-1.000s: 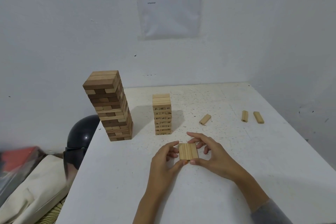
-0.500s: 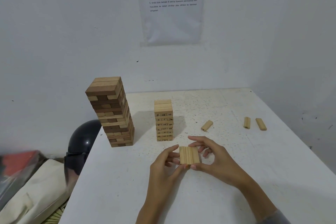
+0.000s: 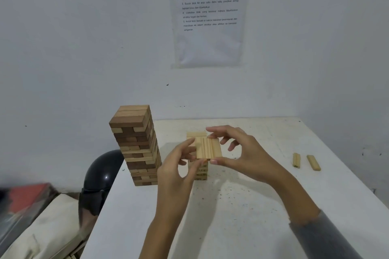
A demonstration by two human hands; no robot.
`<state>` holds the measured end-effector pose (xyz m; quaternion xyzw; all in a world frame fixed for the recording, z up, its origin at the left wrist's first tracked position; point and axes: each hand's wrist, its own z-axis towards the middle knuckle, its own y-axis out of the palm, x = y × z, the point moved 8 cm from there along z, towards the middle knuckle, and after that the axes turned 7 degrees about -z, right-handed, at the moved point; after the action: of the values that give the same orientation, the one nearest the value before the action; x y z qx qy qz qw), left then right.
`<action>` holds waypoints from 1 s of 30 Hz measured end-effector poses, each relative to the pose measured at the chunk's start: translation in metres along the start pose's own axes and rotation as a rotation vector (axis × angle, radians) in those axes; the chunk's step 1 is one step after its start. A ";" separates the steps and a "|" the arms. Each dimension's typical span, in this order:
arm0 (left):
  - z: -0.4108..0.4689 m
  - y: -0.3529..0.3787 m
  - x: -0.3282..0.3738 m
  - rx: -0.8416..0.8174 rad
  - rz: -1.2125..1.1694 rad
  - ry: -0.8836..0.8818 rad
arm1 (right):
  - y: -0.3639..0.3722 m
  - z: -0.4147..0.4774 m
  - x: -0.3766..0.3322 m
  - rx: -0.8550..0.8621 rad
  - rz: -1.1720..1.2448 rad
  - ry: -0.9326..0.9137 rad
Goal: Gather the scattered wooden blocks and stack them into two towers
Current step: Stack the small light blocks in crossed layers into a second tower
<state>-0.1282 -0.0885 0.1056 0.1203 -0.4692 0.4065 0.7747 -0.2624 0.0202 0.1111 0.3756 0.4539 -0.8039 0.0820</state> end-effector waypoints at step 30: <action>0.035 0.007 -0.043 0.035 -0.125 -0.315 | 0.004 0.029 0.033 0.368 0.341 0.294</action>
<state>-0.1652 -0.1268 0.0874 0.2248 -0.5692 0.3419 0.7132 -0.2990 0.0014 0.0946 0.5675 0.2377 -0.7843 0.0796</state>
